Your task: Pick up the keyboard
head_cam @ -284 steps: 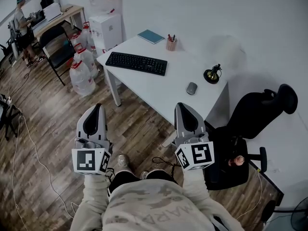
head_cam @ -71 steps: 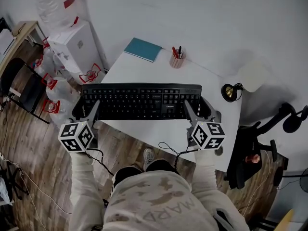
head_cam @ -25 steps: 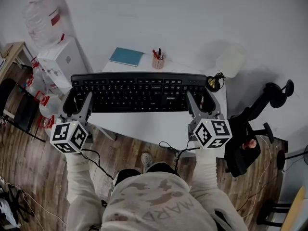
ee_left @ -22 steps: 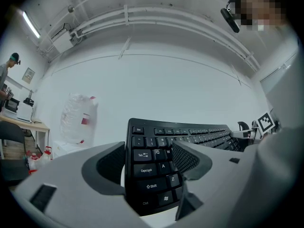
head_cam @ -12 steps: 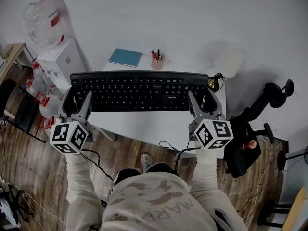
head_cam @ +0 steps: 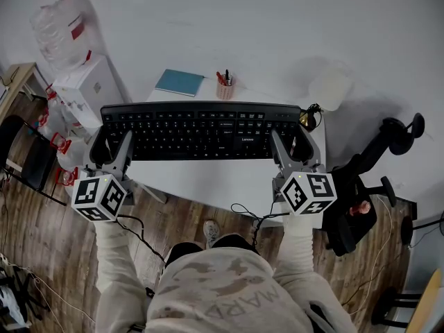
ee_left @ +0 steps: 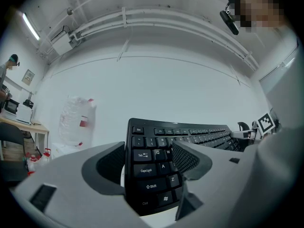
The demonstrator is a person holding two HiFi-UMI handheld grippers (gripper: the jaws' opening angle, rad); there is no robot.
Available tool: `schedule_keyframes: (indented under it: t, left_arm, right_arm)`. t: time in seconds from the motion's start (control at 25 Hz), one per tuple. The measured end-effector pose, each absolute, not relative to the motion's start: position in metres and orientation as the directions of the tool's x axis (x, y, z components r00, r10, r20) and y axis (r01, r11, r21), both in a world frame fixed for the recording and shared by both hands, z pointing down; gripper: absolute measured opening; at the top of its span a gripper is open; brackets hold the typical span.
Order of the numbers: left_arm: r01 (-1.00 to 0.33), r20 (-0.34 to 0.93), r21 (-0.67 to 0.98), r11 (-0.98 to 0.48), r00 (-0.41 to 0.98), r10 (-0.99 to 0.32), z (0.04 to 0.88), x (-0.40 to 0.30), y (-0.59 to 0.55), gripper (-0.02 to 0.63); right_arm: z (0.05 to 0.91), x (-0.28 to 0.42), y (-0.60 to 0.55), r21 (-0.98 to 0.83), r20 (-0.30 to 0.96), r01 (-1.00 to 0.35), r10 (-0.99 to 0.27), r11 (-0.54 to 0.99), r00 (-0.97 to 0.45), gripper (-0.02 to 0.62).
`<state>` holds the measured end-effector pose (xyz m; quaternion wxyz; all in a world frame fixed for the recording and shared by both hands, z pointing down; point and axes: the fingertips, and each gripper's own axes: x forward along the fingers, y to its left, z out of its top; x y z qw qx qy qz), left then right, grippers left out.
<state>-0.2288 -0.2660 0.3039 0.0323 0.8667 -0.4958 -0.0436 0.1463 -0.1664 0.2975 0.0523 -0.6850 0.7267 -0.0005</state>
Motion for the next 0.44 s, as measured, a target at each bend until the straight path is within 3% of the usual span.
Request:
schedule_keyframes:
  t: [0.44]
  left_arm:
    - [-0.856, -0.047, 0.101, -0.507, 0.505, -0.862, 0.3045, -0.2291, -0.2668, 0.314]
  right_arm:
    - [0.2991, 0.1463, -0.1661, -0.071, -0.078, -0.996, -0.996, 0.059, -0.053, 0.282]
